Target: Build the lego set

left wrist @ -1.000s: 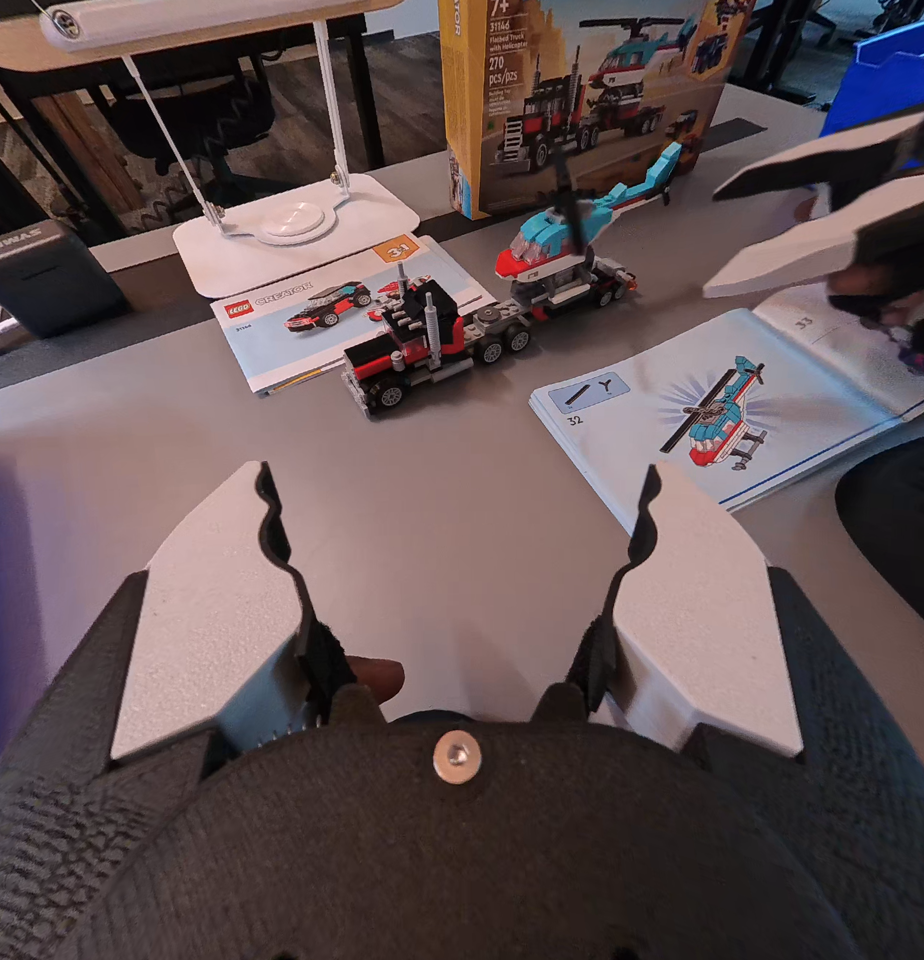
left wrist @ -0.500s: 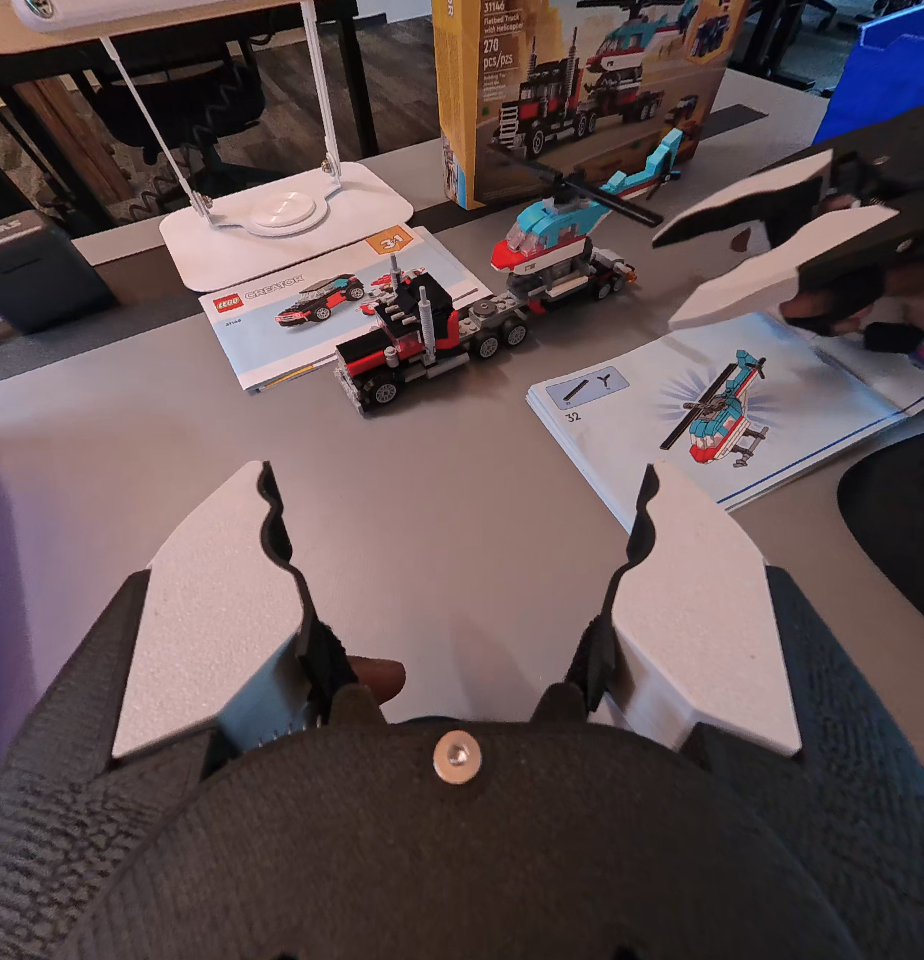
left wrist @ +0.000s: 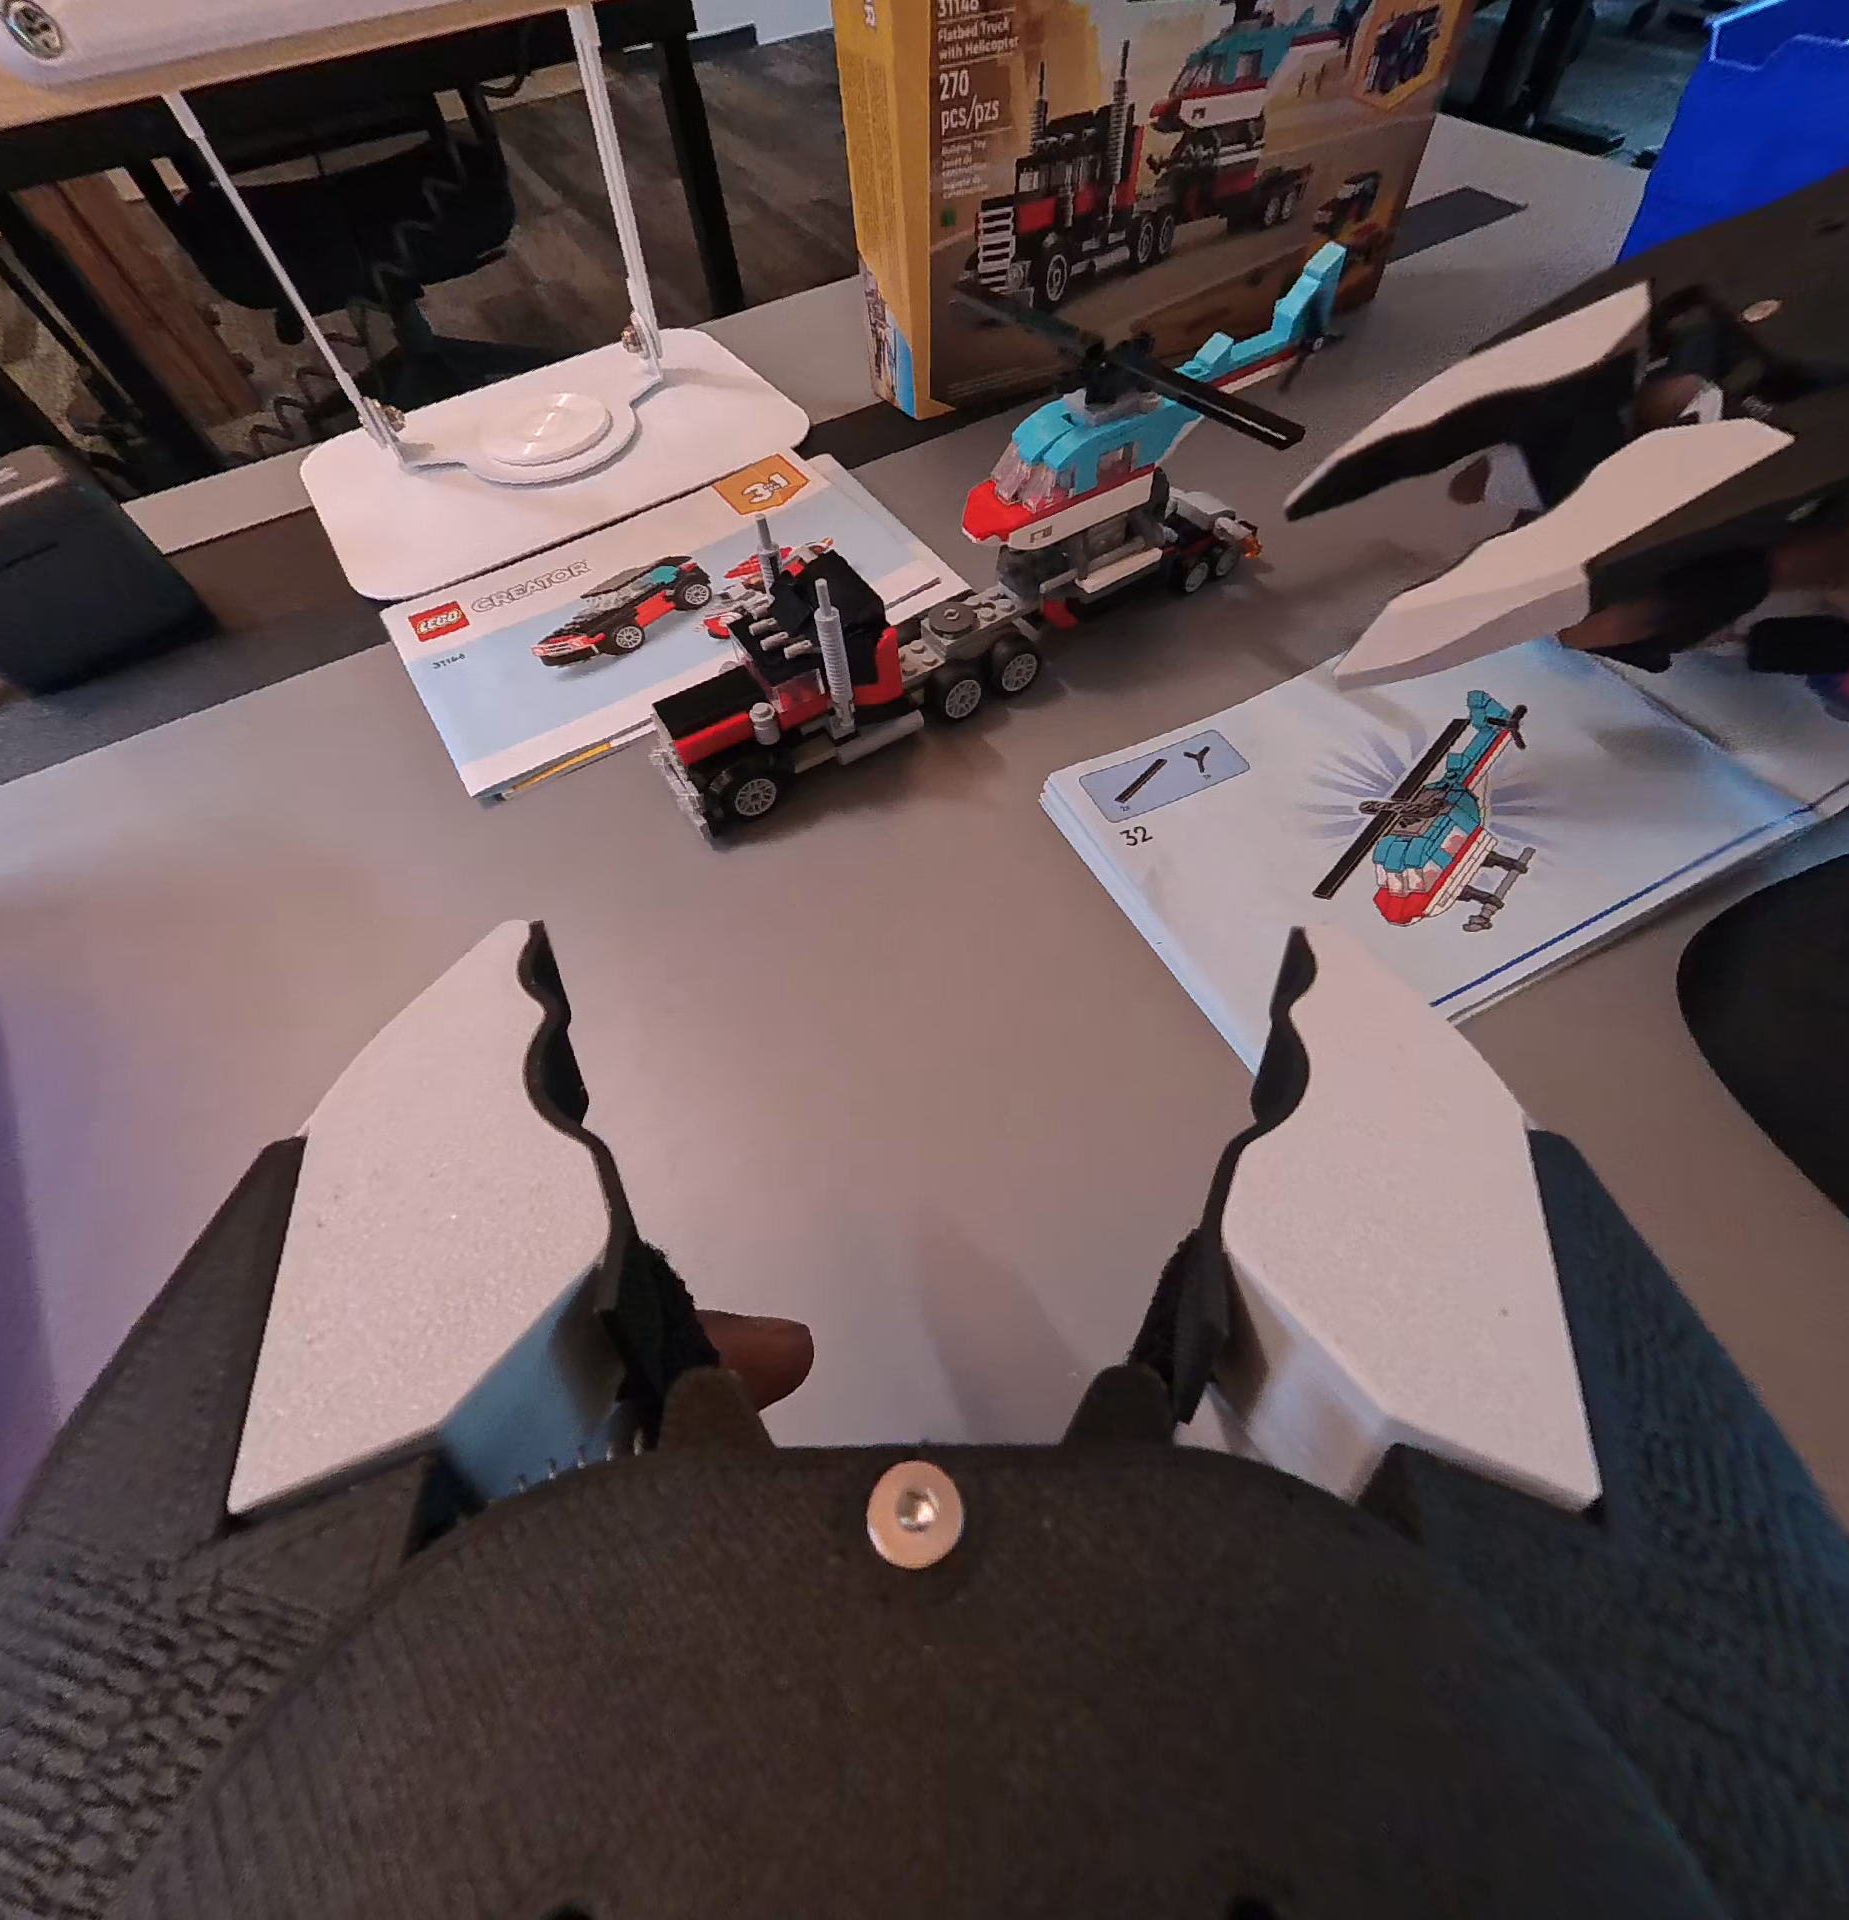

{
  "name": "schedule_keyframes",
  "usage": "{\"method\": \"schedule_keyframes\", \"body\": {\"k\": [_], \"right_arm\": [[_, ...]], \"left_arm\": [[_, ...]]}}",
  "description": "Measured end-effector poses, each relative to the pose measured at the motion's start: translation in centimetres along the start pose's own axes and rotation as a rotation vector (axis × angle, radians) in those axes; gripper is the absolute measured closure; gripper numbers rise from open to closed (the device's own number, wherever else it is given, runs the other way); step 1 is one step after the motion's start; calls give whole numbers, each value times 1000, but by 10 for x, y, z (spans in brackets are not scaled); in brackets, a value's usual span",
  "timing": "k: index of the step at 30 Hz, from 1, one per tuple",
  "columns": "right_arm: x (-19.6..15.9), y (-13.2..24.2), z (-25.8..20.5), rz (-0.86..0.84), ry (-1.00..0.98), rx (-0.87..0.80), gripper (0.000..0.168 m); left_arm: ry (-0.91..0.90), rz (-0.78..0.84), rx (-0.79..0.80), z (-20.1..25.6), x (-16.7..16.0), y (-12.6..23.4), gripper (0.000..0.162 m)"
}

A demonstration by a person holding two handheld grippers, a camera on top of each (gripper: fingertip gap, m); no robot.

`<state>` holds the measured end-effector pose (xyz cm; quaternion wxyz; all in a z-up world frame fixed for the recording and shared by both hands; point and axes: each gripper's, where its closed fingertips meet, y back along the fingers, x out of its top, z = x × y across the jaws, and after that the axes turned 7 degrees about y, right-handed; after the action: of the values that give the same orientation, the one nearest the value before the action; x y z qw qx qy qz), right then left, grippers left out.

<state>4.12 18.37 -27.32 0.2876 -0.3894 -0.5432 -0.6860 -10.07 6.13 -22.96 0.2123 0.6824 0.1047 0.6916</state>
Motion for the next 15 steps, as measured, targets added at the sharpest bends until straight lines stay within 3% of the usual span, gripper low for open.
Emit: {"method": "schedule_keyframes", "body": {"k": [3, 6, 9, 12, 13, 14, 15], "right_arm": [[14, 9, 0, 46, -22, -73, 85], [41, 10, -14, 135, -51, -114, 65], [51, -1, -28, 106, -58, -125, 50], [56, -10, -32, 63, -88, -153, 48], [59, -15, -41, 52, -88, -97, 50], [65, -17, -63, 65, -62, 33, 65], [74, -14, -85, 101, -26, 167, 97]], "left_arm": [[9, 4, 6, -3, 0, -1, 36], [15, 1, 10, -3, -1, -3, 36], [9, -4, 12, -2, -2, -4, 36], [7, -3, 17, -3, -3, -1, 36], [9, -2, 20, -4, -3, 0, 36], [13, -1, 26, -6, -4, 1, 36], [18, 1, 32, -9, -4, 2, 36]]}}
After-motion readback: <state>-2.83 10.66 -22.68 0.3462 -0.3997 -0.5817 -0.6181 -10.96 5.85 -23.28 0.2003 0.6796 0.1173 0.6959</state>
